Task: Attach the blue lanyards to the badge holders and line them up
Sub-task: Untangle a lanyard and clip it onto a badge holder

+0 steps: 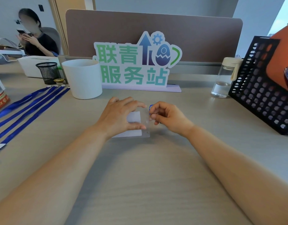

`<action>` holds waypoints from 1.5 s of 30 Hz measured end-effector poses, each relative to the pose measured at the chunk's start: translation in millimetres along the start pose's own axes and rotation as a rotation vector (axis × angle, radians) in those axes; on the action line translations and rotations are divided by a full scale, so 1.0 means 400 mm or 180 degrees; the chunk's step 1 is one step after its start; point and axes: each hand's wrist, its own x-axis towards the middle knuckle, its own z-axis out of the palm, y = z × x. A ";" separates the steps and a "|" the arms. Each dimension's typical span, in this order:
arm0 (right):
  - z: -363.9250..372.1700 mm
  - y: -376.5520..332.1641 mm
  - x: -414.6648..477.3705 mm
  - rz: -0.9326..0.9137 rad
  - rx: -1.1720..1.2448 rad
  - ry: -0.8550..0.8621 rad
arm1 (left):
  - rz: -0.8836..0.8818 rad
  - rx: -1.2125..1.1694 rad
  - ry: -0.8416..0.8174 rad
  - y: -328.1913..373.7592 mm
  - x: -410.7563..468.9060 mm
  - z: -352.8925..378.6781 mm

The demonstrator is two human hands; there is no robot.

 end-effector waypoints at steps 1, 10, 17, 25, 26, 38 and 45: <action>0.001 -0.002 -0.001 0.0006 0.0064 -0.0011 | 0.0013 0.0005 -0.0012 0.001 0.000 0.000; 0.003 -0.003 -0.002 0.0195 0.0278 -0.0061 | -0.0013 -0.0057 0.0064 0.005 -0.001 -0.001; 0.007 -0.011 -0.008 0.0255 0.0255 -0.0198 | -0.0072 -0.0021 0.0256 0.006 -0.001 -0.001; 0.016 -0.008 -0.006 0.0225 -0.0068 -0.0167 | -0.0278 0.0089 0.0191 0.008 0.002 -0.002; 0.016 -0.009 -0.006 0.0214 -0.0041 -0.0130 | -0.0312 0.0078 0.0180 0.008 0.002 -0.002; 0.016 -0.015 -0.008 0.0353 0.0376 -0.0066 | -0.0606 0.0121 0.0226 0.019 0.007 -0.001; 0.017 -0.015 -0.005 0.0496 0.0380 -0.0004 | -0.0539 0.0217 0.0006 0.013 0.014 -0.006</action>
